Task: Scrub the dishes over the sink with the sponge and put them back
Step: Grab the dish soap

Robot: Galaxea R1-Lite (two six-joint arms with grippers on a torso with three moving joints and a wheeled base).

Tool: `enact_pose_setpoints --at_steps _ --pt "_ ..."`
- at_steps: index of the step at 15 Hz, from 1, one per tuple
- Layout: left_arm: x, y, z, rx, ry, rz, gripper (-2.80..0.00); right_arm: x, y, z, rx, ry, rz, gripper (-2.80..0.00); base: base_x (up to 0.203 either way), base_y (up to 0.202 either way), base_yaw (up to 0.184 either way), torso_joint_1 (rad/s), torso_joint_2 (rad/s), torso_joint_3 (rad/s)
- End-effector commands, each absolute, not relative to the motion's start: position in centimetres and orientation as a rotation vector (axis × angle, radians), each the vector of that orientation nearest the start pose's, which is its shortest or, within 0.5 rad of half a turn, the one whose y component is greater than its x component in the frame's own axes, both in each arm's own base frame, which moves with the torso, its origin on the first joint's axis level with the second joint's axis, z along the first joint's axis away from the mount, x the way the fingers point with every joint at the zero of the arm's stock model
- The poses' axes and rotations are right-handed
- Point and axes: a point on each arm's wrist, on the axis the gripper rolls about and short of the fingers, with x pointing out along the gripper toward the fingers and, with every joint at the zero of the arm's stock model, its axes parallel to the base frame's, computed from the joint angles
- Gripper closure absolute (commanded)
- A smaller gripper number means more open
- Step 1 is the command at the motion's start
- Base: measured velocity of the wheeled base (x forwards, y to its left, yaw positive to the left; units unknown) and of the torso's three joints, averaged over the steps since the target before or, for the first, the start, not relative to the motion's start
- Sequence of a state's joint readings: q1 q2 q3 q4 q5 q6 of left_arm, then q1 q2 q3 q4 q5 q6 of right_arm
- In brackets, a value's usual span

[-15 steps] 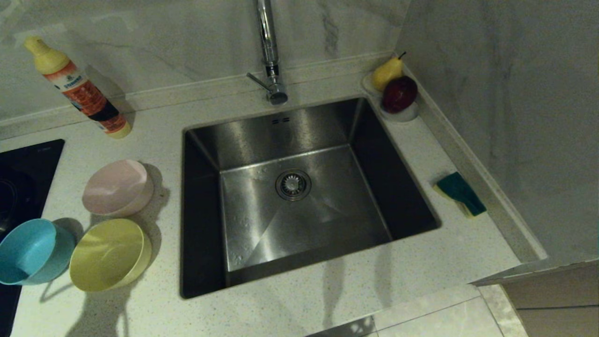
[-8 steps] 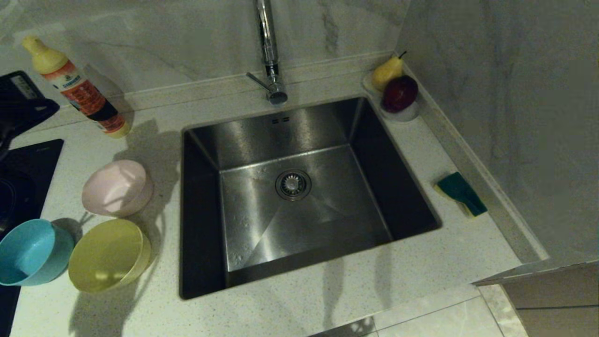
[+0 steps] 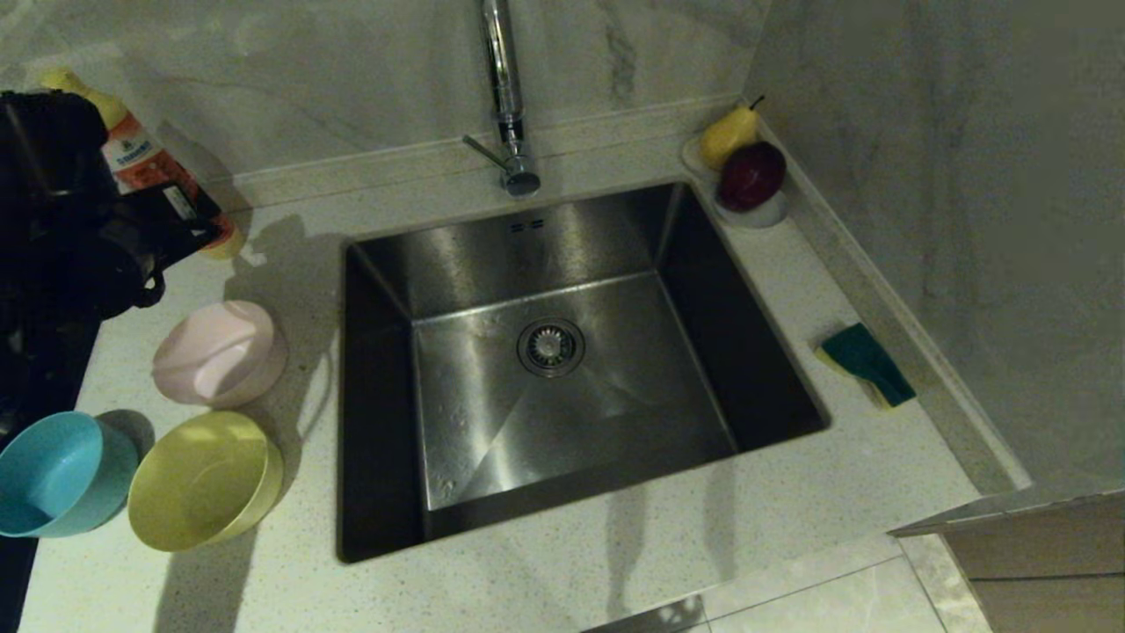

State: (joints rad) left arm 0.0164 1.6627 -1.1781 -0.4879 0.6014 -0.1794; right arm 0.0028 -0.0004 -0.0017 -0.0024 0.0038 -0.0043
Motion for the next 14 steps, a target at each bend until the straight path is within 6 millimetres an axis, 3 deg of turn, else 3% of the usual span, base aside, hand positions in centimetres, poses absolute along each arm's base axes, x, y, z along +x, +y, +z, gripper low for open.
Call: enact_pose_setpoints --at_steps 1,7,14 --pt "32.7 2.1 27.1 -0.163 -0.048 0.584 -2.80 -2.3 0.0 7.6 -0.005 -0.005 0.008 0.00 0.000 0.000 0.000 0.000 0.00 0.000" --pt "32.9 4.4 26.9 -0.158 -0.058 0.530 -2.80 -2.3 0.0 7.6 -0.005 -0.005 0.008 0.00 0.000 0.000 0.000 0.000 0.00 0.000" --pt "34.4 7.1 24.0 -0.159 -0.112 0.539 -2.80 -2.3 0.0 7.6 -0.005 -0.005 0.008 0.00 0.000 0.000 0.000 0.000 0.00 0.000"
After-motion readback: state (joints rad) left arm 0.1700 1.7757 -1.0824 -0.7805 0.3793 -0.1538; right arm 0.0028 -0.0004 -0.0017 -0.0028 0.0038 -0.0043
